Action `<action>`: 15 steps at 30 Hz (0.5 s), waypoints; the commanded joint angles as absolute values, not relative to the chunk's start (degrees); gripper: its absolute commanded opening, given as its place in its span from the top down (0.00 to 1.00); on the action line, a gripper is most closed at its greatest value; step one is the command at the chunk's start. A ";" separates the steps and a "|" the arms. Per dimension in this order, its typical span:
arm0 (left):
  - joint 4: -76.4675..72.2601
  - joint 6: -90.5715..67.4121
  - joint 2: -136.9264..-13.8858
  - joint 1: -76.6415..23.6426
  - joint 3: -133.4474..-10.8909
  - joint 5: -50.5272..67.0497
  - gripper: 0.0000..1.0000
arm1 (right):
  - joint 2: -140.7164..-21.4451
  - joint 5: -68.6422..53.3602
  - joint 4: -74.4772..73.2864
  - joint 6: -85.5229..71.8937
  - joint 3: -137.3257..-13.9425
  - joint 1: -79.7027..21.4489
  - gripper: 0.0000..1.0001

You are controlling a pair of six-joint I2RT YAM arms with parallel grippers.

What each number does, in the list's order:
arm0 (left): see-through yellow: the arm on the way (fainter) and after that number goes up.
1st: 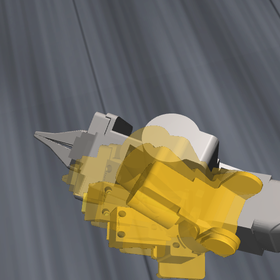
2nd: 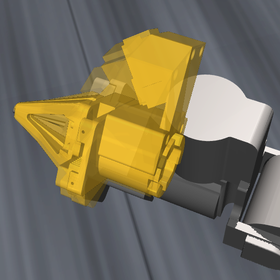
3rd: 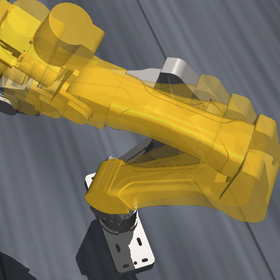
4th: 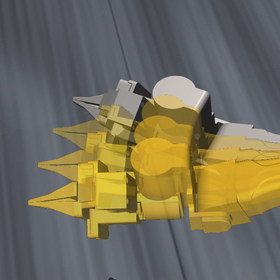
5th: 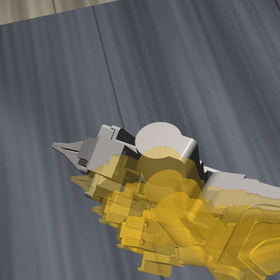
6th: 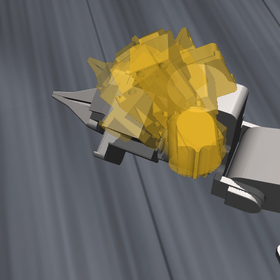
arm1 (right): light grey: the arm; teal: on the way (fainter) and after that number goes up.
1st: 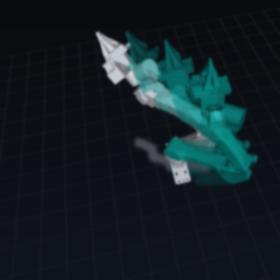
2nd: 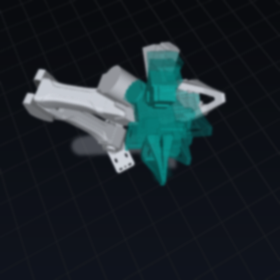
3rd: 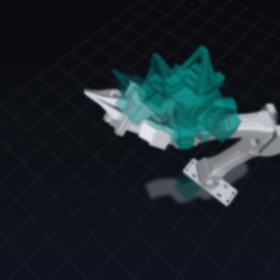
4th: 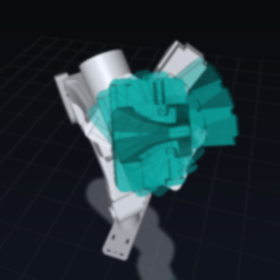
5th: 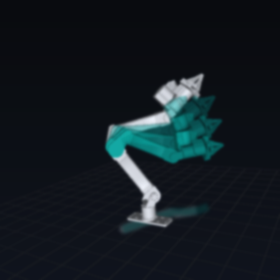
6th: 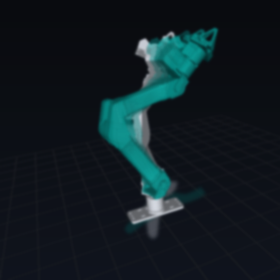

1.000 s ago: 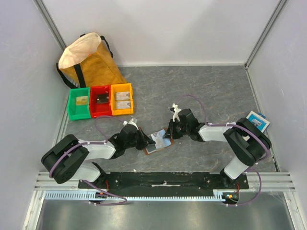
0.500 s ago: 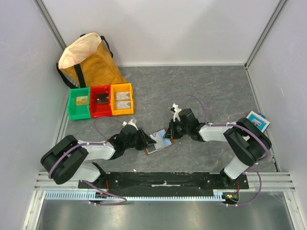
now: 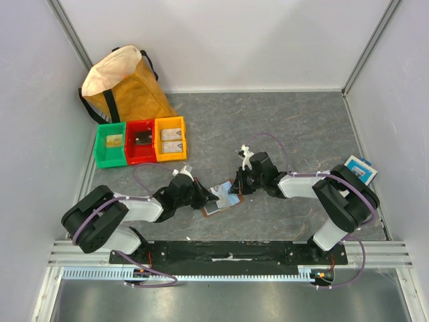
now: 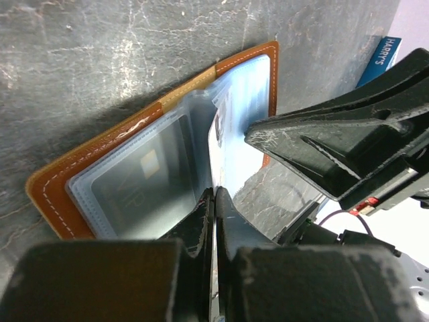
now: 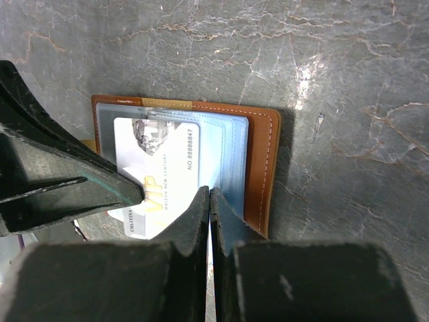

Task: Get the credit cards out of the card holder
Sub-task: Remove the credit card from the card holder.

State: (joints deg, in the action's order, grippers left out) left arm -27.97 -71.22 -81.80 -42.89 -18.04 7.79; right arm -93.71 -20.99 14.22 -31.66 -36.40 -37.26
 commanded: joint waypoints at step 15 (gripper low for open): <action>5.87 -60.75 -50.56 -42.98 -18.27 -2.46 0.98 | -90.36 -16.00 5.37 -27.51 -36.12 -36.30 0.93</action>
State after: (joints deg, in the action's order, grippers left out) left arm -6.15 -67.92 -56.82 -42.89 -15.11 1.93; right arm -92.68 -20.27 12.64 -30.83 -36.40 -36.88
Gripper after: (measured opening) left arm 0.025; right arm 0.059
